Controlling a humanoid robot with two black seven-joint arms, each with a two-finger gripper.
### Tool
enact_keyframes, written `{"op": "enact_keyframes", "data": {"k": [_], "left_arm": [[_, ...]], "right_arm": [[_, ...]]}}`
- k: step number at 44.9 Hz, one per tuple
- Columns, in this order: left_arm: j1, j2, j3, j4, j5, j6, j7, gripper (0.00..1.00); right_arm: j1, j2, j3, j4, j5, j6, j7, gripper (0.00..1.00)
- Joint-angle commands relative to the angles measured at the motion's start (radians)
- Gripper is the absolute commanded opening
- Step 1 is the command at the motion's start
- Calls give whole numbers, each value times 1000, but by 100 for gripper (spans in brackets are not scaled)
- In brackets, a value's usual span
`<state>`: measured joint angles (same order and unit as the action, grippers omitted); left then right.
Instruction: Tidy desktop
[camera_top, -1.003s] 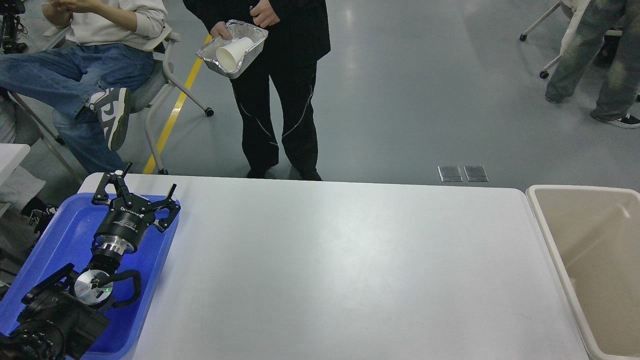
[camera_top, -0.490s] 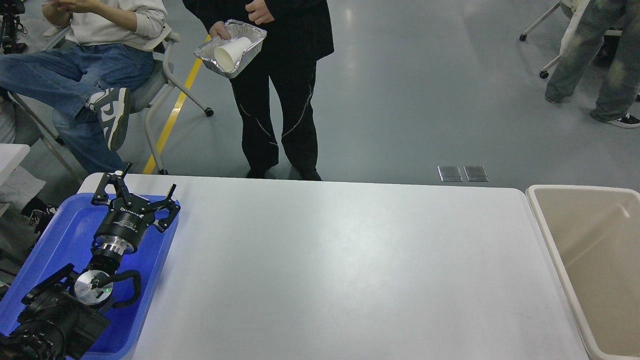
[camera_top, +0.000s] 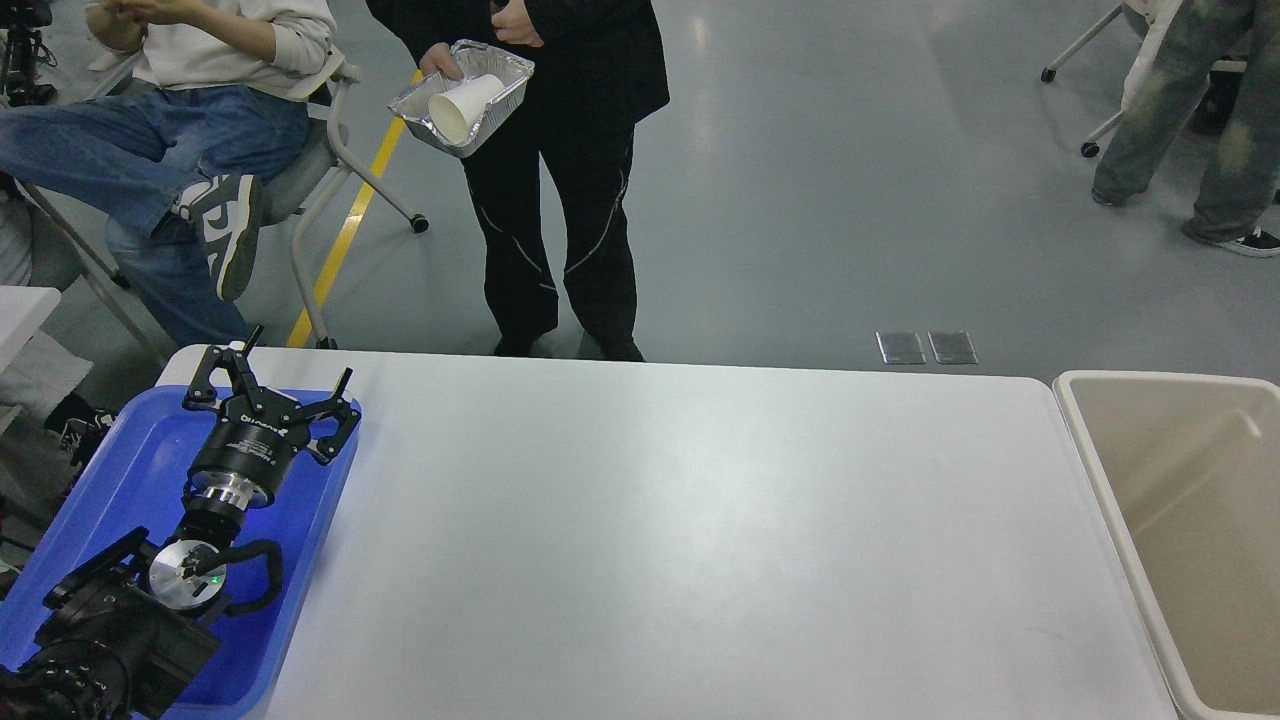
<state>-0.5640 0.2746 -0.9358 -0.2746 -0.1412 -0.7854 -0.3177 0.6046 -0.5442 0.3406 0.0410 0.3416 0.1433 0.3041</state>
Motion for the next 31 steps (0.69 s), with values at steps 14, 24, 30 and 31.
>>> {"op": "enact_keyframes", "data": {"k": [14, 24, 30, 31], "left_arm": [[0, 0, 0, 0, 0, 0, 0, 100], [1, 0, 0, 0, 0, 0, 0, 100], [1, 0, 0, 0, 0, 0, 0, 100], [1, 0, 0, 0, 0, 0, 0, 100]], "right_arm": [[-63, -137, 310, 459, -18, 249, -16, 99], [-132, -59, 429, 619, -167, 231, 69, 99], [-149, 13, 488, 617, -230, 173, 102, 99], [-155, 23, 491, 617, -240, 171, 113, 99]]}}
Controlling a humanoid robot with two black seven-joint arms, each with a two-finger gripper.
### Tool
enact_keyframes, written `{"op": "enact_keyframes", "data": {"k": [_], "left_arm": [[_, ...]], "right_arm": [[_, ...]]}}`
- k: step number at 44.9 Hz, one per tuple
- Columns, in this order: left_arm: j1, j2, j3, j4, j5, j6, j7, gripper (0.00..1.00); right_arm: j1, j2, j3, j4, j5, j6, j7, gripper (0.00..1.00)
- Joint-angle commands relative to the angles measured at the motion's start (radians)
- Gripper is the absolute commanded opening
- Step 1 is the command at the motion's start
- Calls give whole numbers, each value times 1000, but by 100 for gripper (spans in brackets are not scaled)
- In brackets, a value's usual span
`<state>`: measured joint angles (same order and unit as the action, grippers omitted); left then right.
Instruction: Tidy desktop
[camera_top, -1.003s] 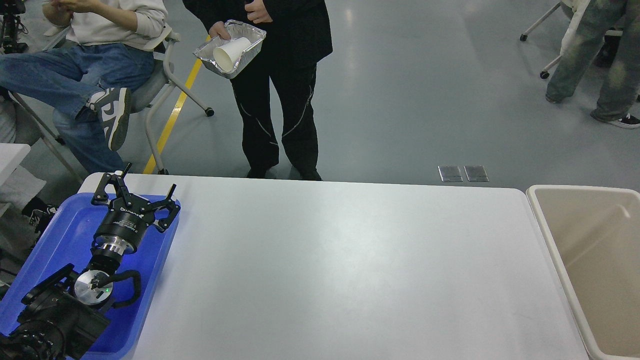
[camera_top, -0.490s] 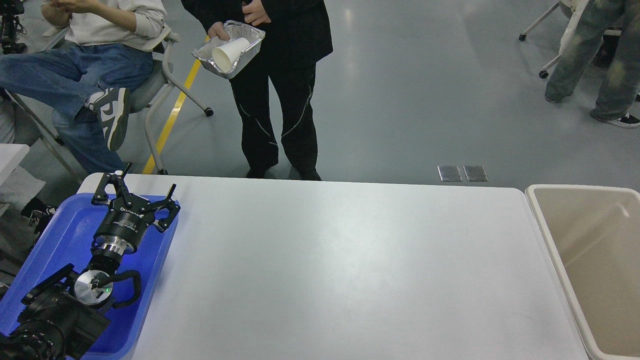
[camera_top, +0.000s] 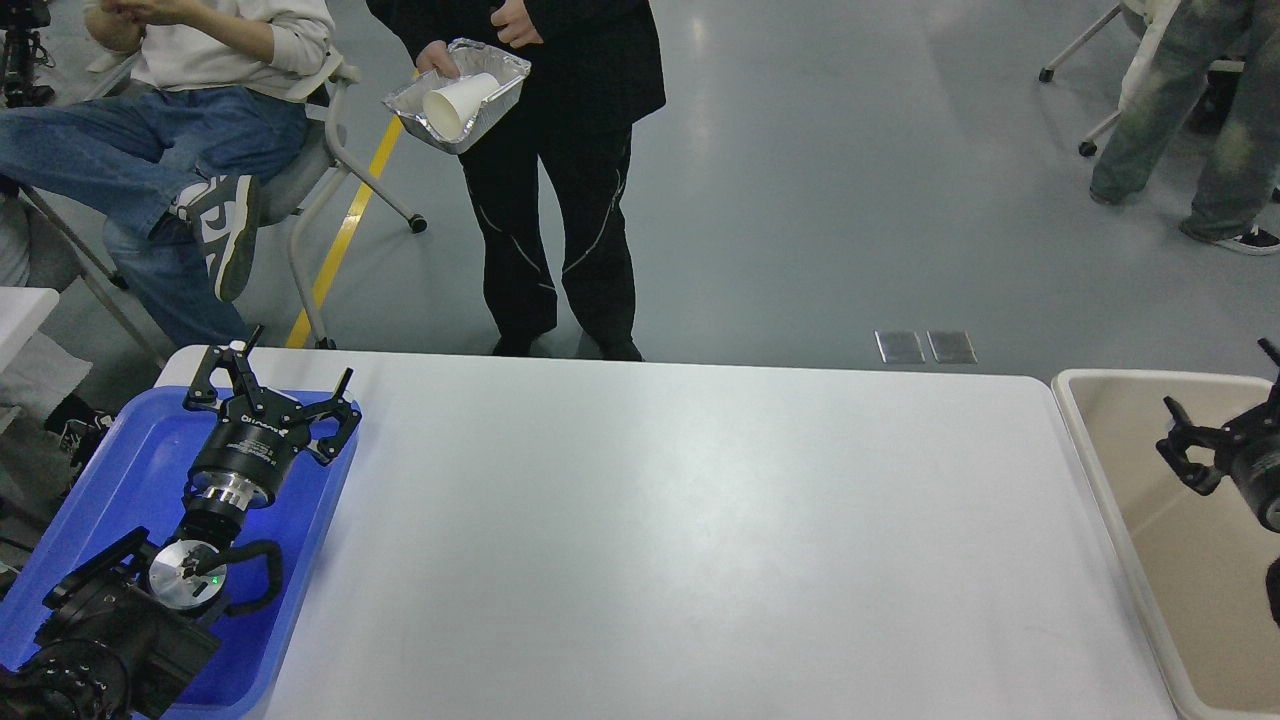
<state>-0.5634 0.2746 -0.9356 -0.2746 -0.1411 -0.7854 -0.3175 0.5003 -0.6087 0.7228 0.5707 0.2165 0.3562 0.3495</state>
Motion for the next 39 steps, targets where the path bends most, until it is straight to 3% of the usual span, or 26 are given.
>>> {"op": "enact_keyframes", "data": {"k": [1, 6, 16, 39], "left_arm": [[0, 0, 0, 0, 0, 0, 0, 100], [0, 0, 0, 0, 0, 0, 0, 100], [-1, 0, 0, 0, 0, 0, 0, 100], [-1, 0, 0, 0, 0, 0, 0, 100]], "right_arm": [[-55, 96, 110, 87, -126, -46, 83, 99], [-62, 119, 110, 90, -151, -63, 160, 99], [-63, 159, 92, 95, -178, -135, 263, 99], [-35, 179, 86, 92, -238, -125, 266, 99]]}}
